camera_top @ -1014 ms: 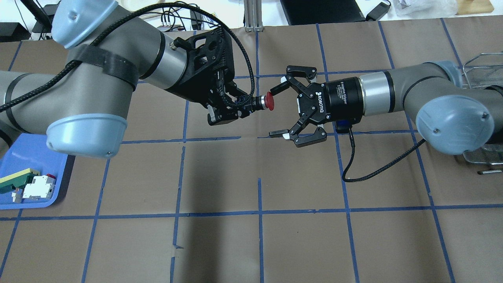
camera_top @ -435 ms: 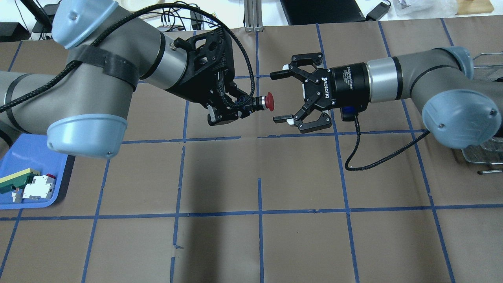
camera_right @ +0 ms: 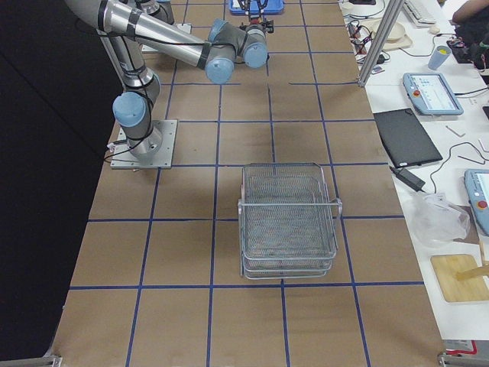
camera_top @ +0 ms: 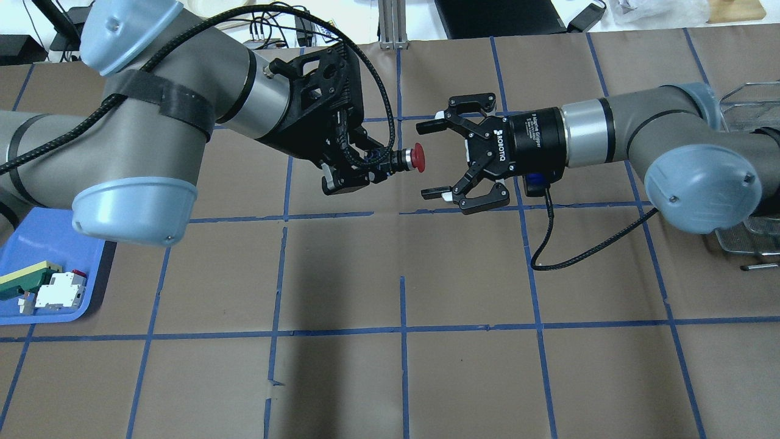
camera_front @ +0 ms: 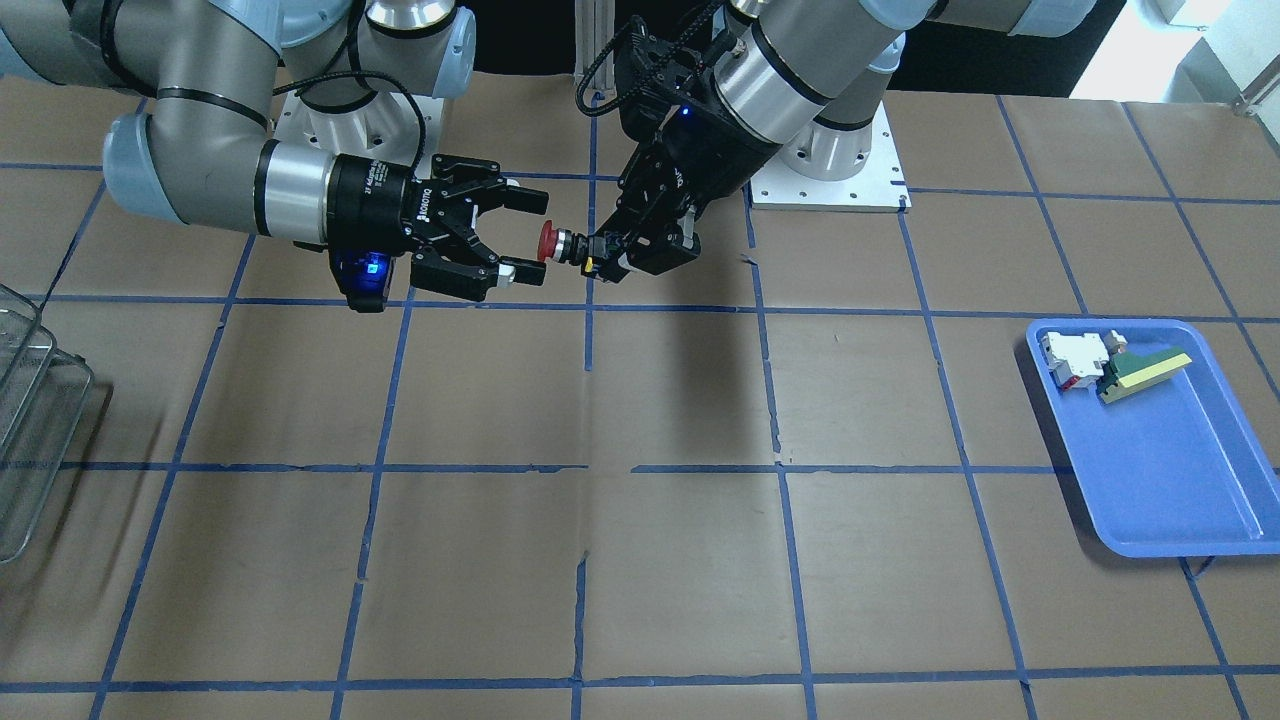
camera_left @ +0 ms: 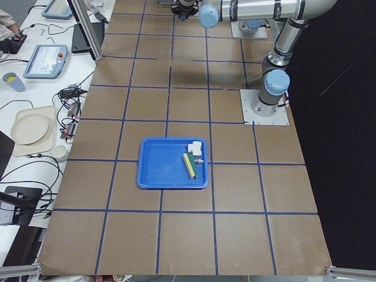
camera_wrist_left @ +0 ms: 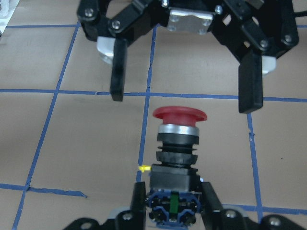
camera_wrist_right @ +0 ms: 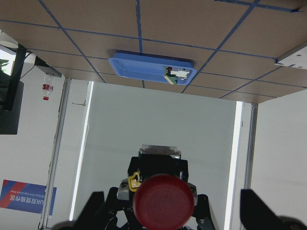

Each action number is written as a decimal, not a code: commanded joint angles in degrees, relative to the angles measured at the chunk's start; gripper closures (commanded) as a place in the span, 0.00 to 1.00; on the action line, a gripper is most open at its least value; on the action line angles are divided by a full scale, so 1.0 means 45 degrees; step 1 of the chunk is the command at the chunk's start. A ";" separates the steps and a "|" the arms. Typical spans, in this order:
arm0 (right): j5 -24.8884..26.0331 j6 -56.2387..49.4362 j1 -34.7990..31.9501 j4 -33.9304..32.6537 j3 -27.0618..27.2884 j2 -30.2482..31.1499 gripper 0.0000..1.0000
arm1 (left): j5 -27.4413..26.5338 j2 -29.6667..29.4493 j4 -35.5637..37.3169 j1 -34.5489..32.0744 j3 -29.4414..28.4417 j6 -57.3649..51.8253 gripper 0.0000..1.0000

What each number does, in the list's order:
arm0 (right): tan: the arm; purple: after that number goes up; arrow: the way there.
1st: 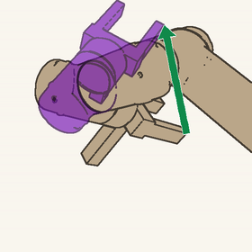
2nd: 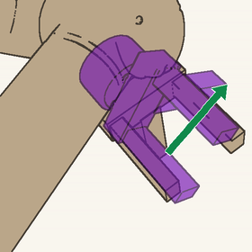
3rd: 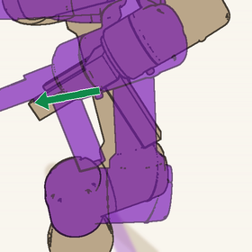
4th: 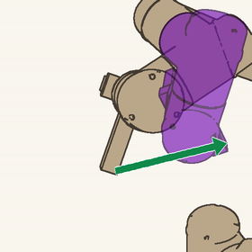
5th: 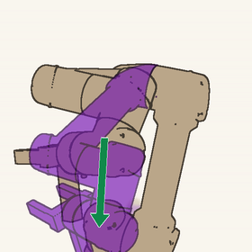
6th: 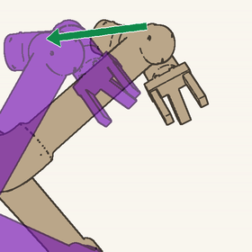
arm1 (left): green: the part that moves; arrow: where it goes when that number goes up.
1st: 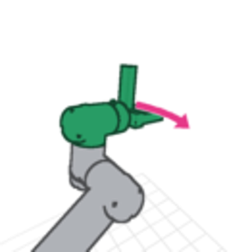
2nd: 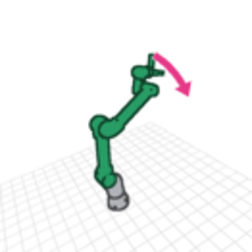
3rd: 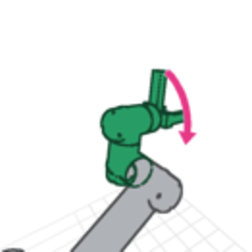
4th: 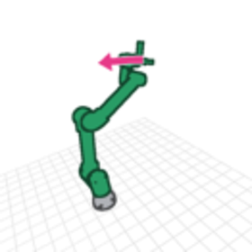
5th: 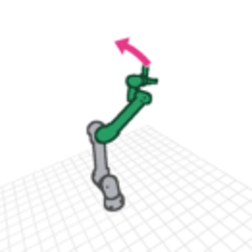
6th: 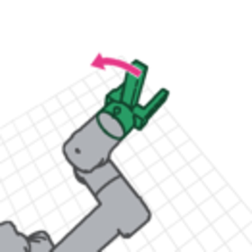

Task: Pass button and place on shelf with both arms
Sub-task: 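Close the right gripper around the red button cap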

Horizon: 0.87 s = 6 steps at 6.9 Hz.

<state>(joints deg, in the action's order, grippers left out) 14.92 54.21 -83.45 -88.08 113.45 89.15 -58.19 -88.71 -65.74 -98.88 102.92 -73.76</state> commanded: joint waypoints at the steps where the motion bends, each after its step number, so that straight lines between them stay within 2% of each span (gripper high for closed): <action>1: 0.0004 0.0043 -0.0127 0.0022 -0.0035 0.0013 0.07 | 0.0000 0.0006 0.0000 0.0000 0.0000 0.0005 0.59; 3: 0.0004 0.0043 -0.0127 0.0023 -0.0036 0.0033 0.16 | 0.0000 0.0006 0.0000 0.0000 -0.0020 0.0025 0.59; 4: 0.0004 0.0043 -0.0127 0.0022 -0.0016 0.0033 0.25 | 0.0000 -0.0013 0.0000 -0.0019 -0.0020 0.0025 0.59; 6: -0.0074 0.0043 -0.0127 0.0022 0.0003 -0.0006 0.71 | 0.0000 0.0006 0.0000 -0.0019 0.0000 0.0064 0.59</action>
<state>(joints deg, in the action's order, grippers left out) 14.80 54.40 -84.01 -87.99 113.41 89.21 -58.18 -88.71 -65.77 -98.93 102.86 -73.54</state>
